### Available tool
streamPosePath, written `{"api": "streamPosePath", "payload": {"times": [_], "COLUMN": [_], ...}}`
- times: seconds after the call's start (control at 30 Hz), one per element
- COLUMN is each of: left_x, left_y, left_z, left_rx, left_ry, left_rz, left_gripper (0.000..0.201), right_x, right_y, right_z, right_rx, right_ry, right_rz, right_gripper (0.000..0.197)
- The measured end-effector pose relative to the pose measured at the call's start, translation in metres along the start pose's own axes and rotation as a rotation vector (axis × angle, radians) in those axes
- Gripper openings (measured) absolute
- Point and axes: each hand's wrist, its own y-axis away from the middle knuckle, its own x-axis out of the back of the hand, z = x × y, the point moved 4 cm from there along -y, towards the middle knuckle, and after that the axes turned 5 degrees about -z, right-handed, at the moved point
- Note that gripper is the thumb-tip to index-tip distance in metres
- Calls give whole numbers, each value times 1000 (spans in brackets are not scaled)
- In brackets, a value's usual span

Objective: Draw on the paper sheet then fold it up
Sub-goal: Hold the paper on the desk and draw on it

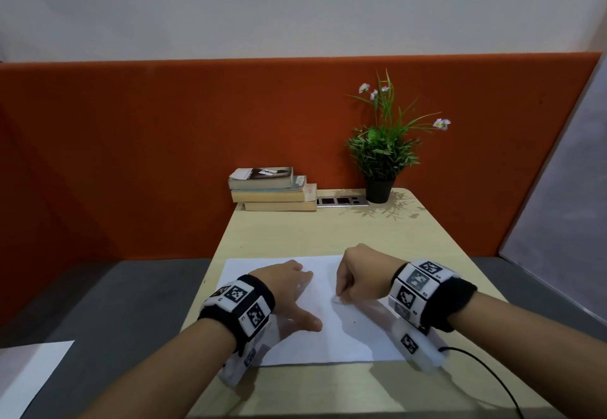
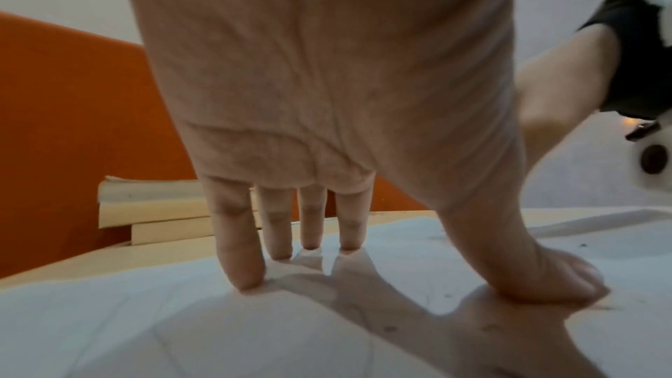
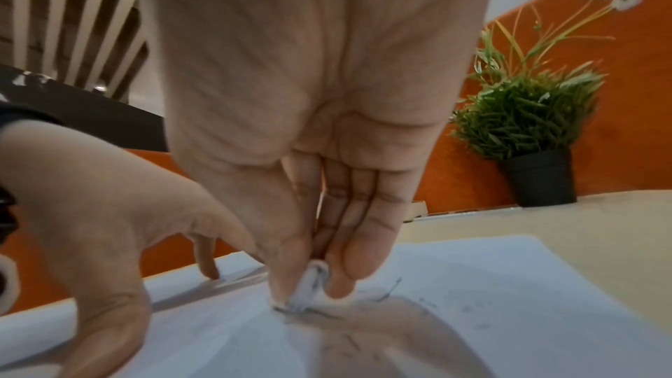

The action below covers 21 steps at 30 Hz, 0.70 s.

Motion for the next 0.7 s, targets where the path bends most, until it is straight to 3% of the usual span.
{"api": "streamPosePath", "payload": {"times": [0.2,0.37,0.53,0.7], "left_x": [4,-1,-7,-7], "left_y": [-5,-11,-24,-29], "left_z": [3,-2,-10,-13], "left_rx": [63,67,65,58], "left_ry": [-9,35,124,194], "left_rz": [-16,-67,-105,-143], "left_gripper": [103,119,135,134], "right_x": [3,-4,-14,4], "right_y": [-39,-37,-21,-46], "right_z": [-5,0,2,-5], "right_rx": [-47,-34,50,4], "right_ry": [-34,-77,-75,-30], "right_rz": [91,112,-38,56], "right_gripper": [10,12,10,8]}}
